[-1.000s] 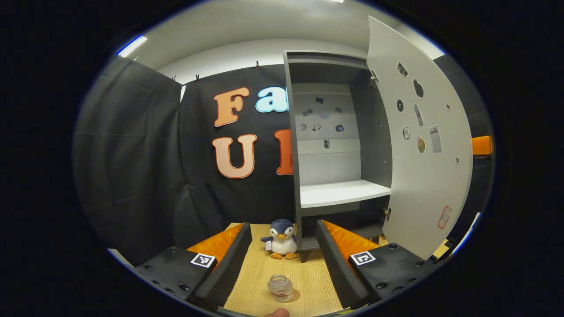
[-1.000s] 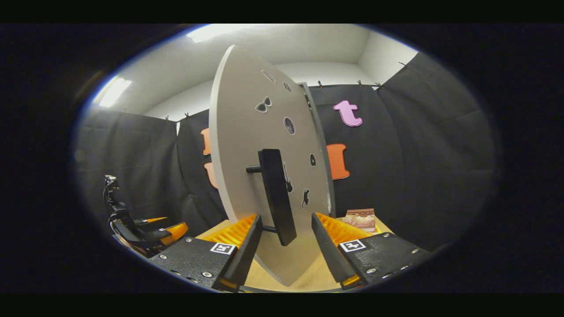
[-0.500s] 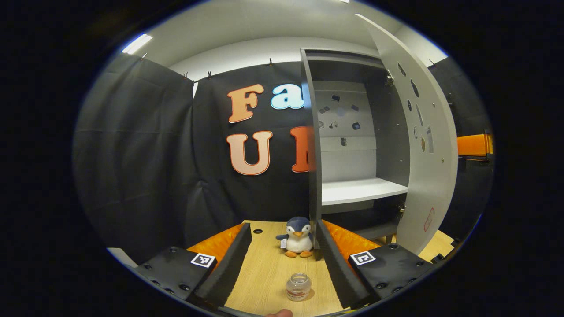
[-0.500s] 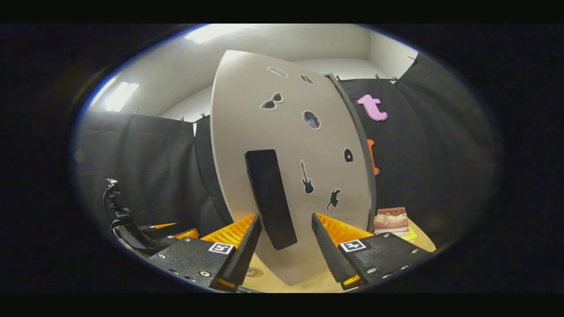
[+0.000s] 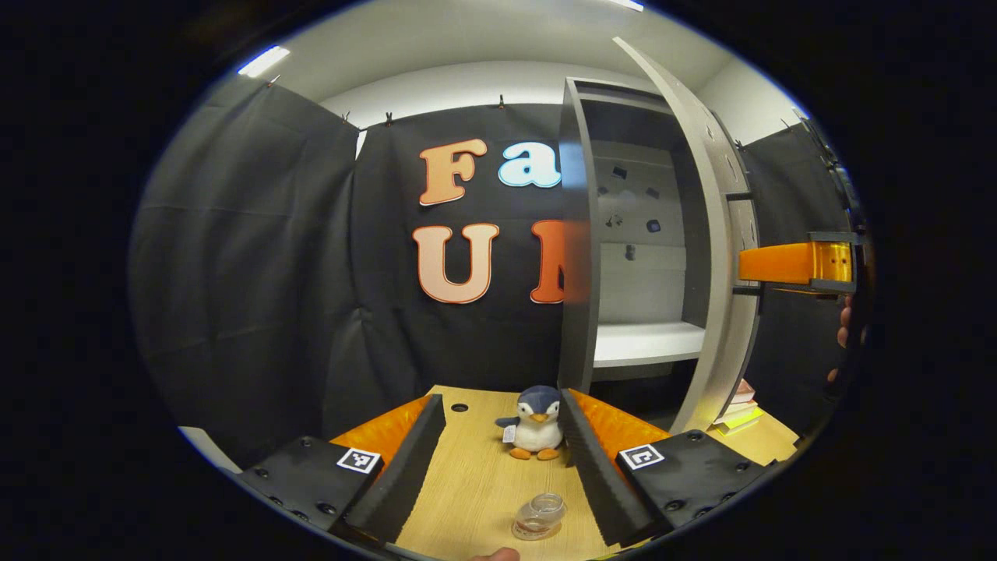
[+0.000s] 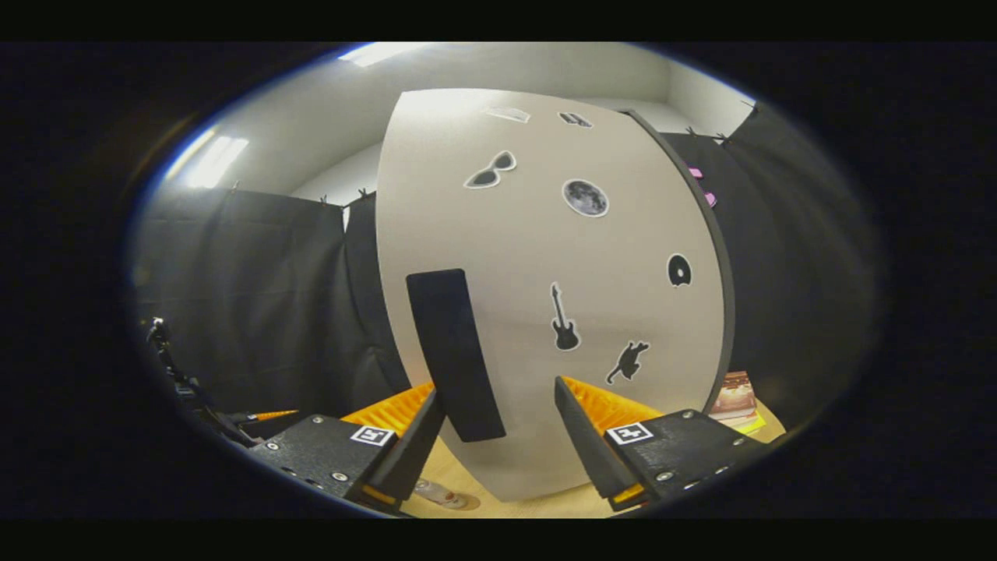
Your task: Open the cabinet door with the right hand, grasp the bottle in the cabinet with the left hand and place it on the coaster, then close the cabinet door with the right hand.
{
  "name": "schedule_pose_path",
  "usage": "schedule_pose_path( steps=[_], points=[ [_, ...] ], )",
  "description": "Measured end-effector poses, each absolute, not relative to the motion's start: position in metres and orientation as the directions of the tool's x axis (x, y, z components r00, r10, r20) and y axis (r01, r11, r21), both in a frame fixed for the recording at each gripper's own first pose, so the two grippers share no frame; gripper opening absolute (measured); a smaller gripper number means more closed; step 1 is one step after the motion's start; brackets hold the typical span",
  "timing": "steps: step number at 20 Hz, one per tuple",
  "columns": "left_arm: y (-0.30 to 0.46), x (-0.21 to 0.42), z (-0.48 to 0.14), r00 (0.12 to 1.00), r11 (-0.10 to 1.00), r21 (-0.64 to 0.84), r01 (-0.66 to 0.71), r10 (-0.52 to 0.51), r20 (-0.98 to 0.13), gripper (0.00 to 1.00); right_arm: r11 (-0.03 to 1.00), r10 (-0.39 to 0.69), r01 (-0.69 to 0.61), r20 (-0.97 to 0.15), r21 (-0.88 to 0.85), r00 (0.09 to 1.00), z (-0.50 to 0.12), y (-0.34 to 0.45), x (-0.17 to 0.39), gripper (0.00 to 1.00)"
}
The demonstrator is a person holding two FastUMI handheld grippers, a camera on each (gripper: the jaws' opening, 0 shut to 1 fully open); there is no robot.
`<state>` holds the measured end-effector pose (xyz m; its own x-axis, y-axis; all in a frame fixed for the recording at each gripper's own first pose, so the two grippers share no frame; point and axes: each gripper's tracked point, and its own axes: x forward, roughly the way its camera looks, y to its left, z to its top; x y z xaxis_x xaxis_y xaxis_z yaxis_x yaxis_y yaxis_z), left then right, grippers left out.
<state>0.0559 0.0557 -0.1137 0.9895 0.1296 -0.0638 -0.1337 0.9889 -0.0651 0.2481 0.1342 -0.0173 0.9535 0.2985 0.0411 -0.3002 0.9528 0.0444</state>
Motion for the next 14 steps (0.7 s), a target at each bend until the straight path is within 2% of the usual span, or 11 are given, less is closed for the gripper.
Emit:
schedule_pose_path(
  steps=[3,11,14],
  points=[
    [0.064,0.072,-0.115,0.99,0.989,-0.075,-0.128,0.123,-0.067,0.96,0.958,0.282,-0.284,0.068,0.025,0.957,-0.015,0.137,0.254,0.85],
    [0.07,0.114,-0.132,0.994,0.991,-0.109,-0.077,0.068,-0.088,0.95,0.973,0.23,-0.229,0.114,-0.023,0.967,-0.013,0.146,0.27,0.9],
    [0.072,0.129,-0.136,0.994,0.99,-0.123,-0.066,0.055,-0.092,0.95,0.98,0.18,-0.166,0.129,-0.11,0.975,-0.016,0.147,0.272,0.9]
  ],
)
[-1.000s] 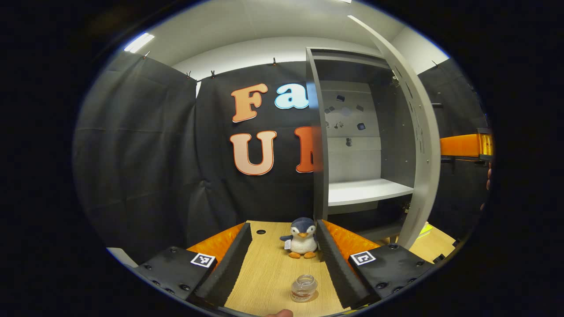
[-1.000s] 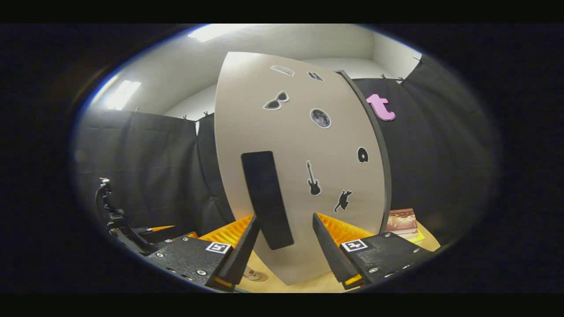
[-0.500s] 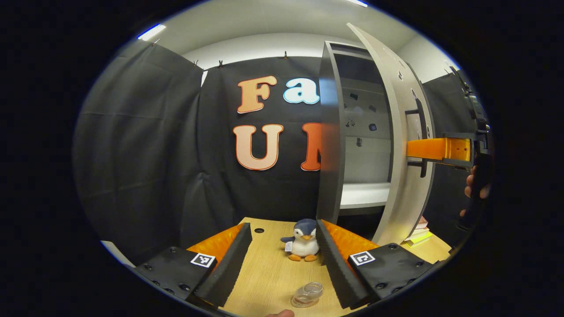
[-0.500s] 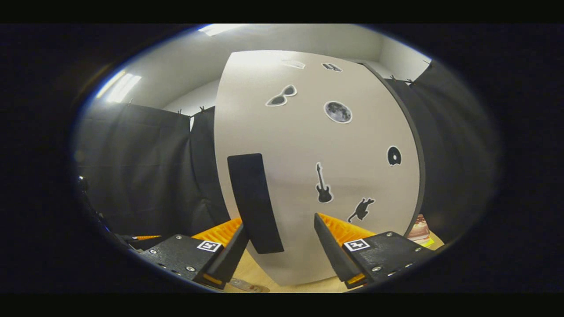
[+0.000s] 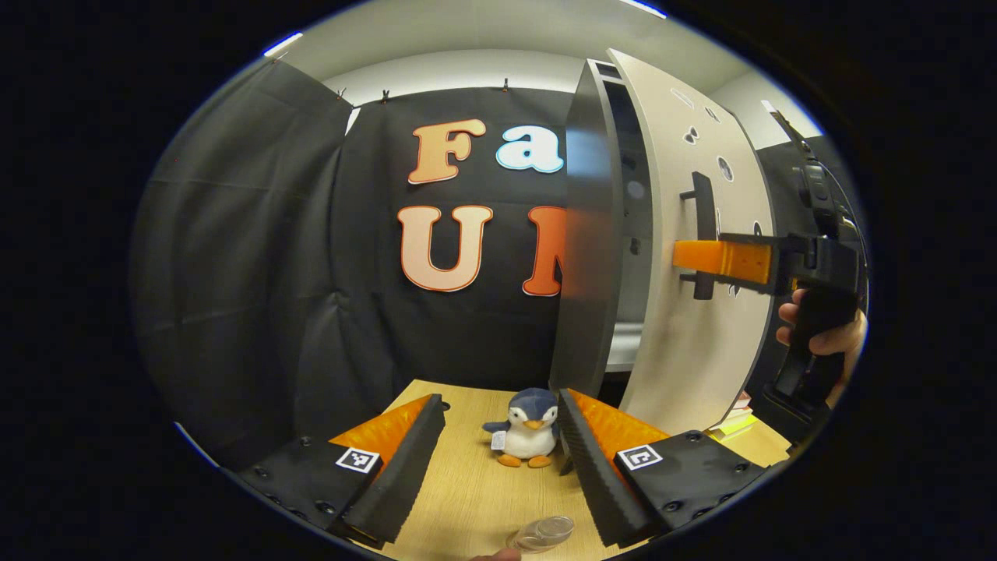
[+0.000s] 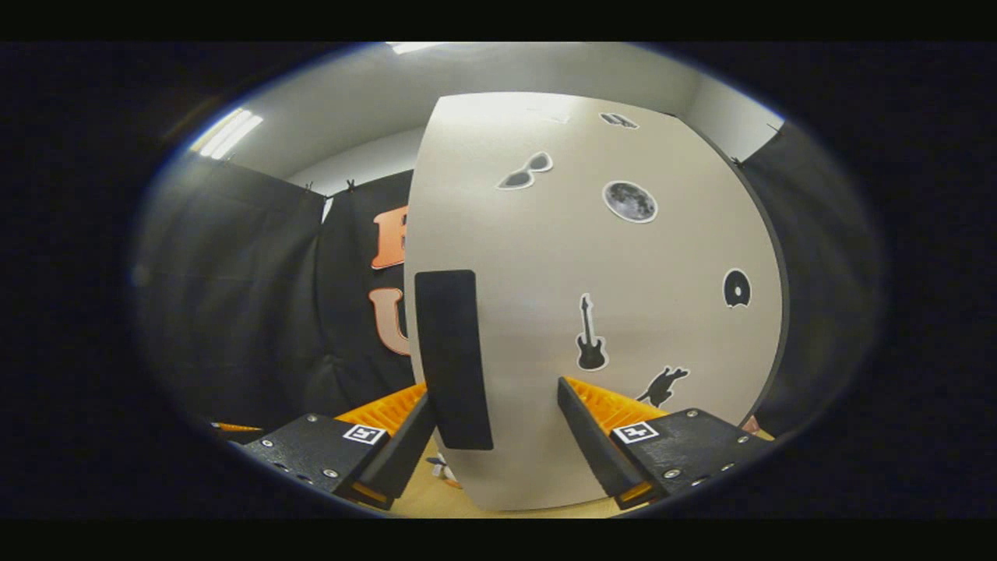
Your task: Open the cabinet door with the right hand, grasp the bottle in the cabinet with the left hand and place it on the coaster, then close the cabinet door with the right hand.
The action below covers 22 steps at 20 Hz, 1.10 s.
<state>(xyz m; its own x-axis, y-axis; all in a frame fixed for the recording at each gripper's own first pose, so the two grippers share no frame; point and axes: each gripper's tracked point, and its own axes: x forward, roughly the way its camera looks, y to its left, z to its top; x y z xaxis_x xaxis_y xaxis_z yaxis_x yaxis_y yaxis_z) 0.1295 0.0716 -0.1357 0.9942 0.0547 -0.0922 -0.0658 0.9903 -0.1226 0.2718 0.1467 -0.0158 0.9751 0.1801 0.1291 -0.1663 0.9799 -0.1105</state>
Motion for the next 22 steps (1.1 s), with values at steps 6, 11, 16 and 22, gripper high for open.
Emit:
schedule_pose_path(
  steps=[6,11,16,22],
  points=[
    [0.072,0.153,-0.143,0.995,0.987,-0.152,-0.045,0.03,-0.099,0.95,0.991,0.104,-0.09,0.147,-0.101,0.984,-0.018,0.145,0.283,0.92],
    [0.068,0.158,-0.137,0.996,0.989,-0.149,-0.023,0.01,-0.086,0.95,0.994,0.081,-0.071,0.144,-0.078,0.986,-0.022,0.14,0.3,0.93],
    [0.063,0.149,-0.126,0.996,0.989,-0.147,-0.013,0.0,-0.084,0.95,0.994,0.097,-0.09,0.112,-0.063,0.989,-0.019,0.142,0.296,0.93],
    [0.039,0.115,-0.101,0.998,0.993,-0.119,0.005,-0.013,-0.066,0.95,0.995,0.1,-0.099,0.125,-0.016,0.987,-0.008,0.112,0.197,0.94]
  ],
)
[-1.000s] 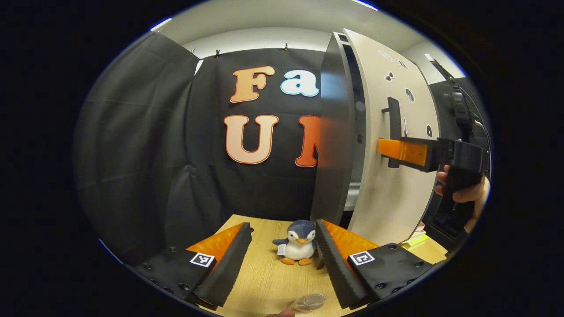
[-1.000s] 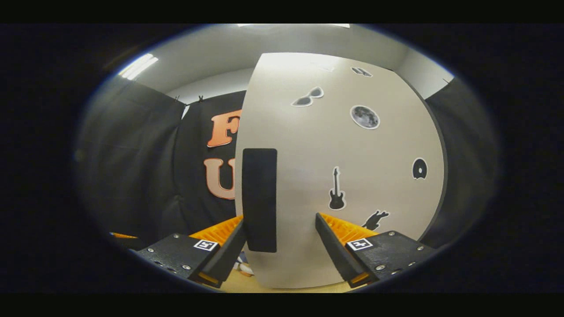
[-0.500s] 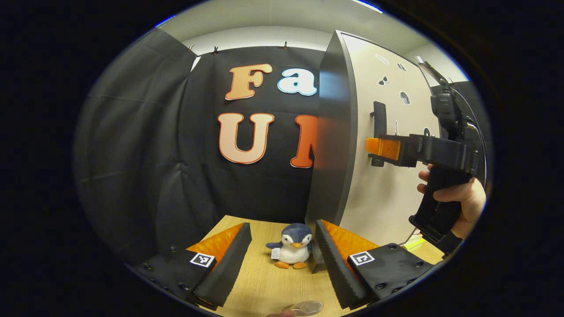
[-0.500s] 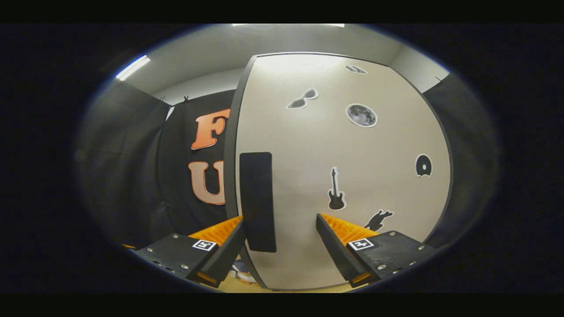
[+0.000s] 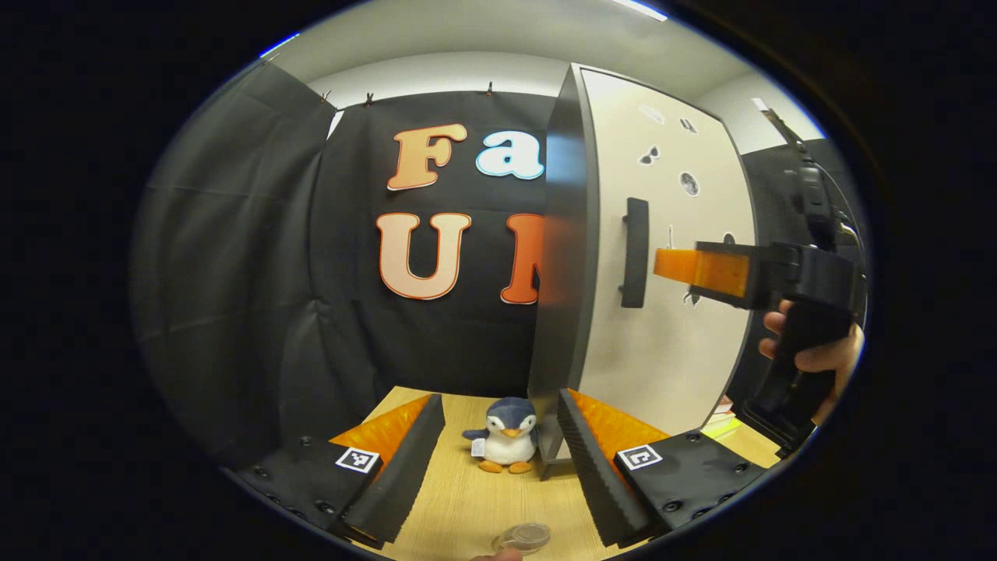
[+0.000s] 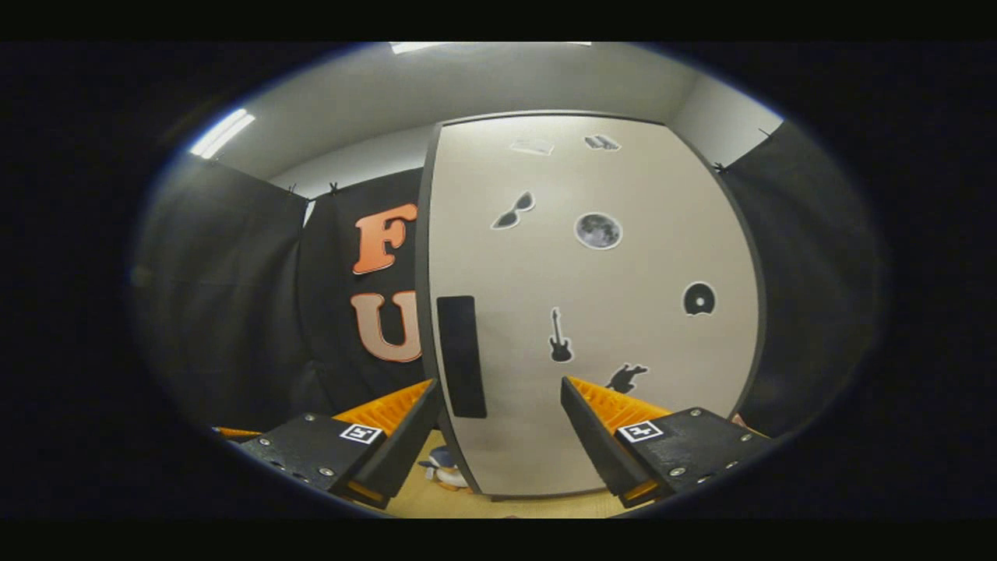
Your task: Open the cabinet door with the right hand, grasp the bottle in the cabinet with the left hand and place it on the coaster, then close the cabinet door with the right hand.
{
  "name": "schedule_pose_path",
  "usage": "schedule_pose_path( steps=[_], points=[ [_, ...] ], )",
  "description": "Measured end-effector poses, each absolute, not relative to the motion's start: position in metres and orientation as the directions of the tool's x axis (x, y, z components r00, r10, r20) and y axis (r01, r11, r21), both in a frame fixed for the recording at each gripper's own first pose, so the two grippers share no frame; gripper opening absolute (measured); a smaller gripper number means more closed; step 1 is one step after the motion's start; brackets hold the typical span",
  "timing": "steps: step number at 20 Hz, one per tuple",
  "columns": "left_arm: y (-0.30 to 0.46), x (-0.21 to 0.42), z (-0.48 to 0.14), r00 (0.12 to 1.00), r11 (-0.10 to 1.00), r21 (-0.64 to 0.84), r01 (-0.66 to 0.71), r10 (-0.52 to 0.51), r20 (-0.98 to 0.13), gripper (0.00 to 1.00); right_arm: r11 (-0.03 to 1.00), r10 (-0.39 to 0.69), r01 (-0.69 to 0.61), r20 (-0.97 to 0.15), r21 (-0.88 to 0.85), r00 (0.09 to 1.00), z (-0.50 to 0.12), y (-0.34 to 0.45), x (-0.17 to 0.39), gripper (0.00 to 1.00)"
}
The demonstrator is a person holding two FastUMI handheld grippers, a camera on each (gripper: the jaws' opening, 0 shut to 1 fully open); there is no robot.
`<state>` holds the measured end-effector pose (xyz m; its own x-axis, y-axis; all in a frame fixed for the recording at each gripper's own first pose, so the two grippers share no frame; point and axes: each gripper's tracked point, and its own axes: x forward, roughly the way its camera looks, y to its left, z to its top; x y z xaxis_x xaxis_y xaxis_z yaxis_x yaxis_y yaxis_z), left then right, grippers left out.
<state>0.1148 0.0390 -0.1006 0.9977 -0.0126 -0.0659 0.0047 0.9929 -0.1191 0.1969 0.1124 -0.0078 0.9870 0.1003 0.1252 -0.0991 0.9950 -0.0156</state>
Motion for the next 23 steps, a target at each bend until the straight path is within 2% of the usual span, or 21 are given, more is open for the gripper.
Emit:
schedule_pose_path(
  steps=[8,12,17,23],
  points=[
    [-0.034,0.042,-0.052,0.997,0.992,-0.1,0.078,-0.08,-0.013,0.95,0.999,0.002,0.001,0.09,-0.034,0.996,-0.008,0.031,0.036,0.94],
    [-0.05,0.007,-0.046,0.997,0.993,-0.098,0.067,-0.069,-0.018,0.96,0.997,-0.012,0.02,0.12,-0.068,0.993,0.002,0.014,-0.019,0.94],
    [-0.055,-0.018,-0.035,0.999,0.995,-0.098,0.034,-0.034,-0.005,0.95,0.995,0.016,-0.003,0.128,-0.102,0.992,0.012,0.013,-0.047,0.94],
    [-0.055,-0.035,-0.026,1.0,0.993,-0.118,0.008,-0.007,0.008,0.95,0.994,0.031,-0.018,0.121,-0.106,0.992,0.014,0.013,-0.055,0.94]
  ],
)
